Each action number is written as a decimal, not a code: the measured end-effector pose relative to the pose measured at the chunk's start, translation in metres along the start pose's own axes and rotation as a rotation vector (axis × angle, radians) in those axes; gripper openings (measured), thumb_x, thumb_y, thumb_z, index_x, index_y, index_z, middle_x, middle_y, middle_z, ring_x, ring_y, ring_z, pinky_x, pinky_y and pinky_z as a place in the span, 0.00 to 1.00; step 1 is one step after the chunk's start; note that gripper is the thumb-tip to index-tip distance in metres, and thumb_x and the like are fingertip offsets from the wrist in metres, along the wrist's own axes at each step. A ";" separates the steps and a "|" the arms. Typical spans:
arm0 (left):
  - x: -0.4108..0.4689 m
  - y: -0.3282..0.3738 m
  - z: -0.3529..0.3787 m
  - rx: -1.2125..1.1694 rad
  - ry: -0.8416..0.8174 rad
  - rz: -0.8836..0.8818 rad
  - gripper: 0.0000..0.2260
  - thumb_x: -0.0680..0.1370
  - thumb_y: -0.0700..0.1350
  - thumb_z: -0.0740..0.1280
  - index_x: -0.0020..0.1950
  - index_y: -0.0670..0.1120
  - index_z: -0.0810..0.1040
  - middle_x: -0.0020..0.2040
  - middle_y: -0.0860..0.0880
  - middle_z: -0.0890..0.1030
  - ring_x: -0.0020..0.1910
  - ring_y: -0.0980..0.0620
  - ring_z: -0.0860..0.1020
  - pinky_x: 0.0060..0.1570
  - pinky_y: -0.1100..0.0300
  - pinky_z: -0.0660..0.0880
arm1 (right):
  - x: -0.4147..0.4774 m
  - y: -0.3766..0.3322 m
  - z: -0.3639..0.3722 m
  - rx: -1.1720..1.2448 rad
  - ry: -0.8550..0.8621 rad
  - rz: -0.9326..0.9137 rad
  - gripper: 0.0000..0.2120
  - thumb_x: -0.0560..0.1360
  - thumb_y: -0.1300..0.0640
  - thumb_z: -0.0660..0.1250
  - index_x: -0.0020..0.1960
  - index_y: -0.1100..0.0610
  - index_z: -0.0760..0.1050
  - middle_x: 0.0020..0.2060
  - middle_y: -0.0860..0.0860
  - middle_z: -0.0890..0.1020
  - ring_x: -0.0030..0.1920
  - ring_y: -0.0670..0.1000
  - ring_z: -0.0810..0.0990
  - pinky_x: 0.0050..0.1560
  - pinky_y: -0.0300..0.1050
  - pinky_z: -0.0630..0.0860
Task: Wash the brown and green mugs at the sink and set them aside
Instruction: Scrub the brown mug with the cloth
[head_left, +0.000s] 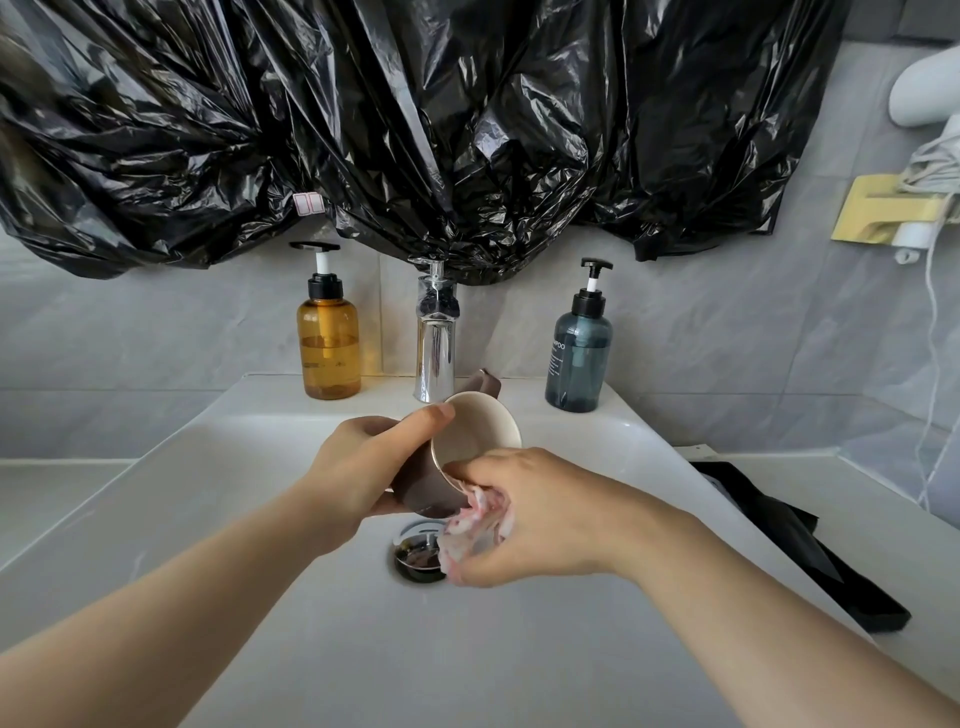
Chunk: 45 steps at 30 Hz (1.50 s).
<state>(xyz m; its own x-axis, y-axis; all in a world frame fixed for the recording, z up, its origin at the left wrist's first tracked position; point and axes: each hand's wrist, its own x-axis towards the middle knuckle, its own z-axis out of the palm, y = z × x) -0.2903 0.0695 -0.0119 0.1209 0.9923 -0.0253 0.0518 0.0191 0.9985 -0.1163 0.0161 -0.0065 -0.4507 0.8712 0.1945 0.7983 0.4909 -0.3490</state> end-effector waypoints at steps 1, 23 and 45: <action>0.000 0.000 0.001 -0.002 -0.005 0.000 0.29 0.68 0.58 0.73 0.54 0.34 0.80 0.43 0.38 0.82 0.38 0.44 0.82 0.42 0.51 0.83 | 0.001 0.002 -0.001 0.023 0.002 0.019 0.17 0.65 0.42 0.72 0.38 0.50 0.67 0.38 0.46 0.73 0.39 0.47 0.72 0.39 0.44 0.73; -0.006 0.001 0.007 -0.051 -0.019 0.160 0.29 0.61 0.58 0.76 0.50 0.36 0.79 0.27 0.52 0.76 0.28 0.53 0.77 0.48 0.51 0.79 | 0.003 0.001 -0.007 -0.194 0.000 0.016 0.10 0.81 0.53 0.60 0.41 0.52 0.67 0.42 0.52 0.79 0.31 0.51 0.77 0.35 0.46 0.73; -0.005 -0.002 0.005 -0.029 -0.097 0.009 0.32 0.62 0.59 0.78 0.58 0.40 0.80 0.40 0.41 0.81 0.33 0.48 0.81 0.42 0.50 0.82 | 0.003 0.005 0.000 -0.242 -0.005 -0.028 0.13 0.79 0.51 0.63 0.37 0.51 0.67 0.39 0.51 0.81 0.38 0.55 0.78 0.39 0.49 0.74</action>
<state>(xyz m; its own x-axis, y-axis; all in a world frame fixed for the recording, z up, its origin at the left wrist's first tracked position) -0.2858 0.0638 -0.0142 0.2168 0.9760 -0.0195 0.0222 0.0151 0.9996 -0.1134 0.0208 -0.0073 -0.4755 0.8576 0.1960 0.8576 0.5015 -0.1139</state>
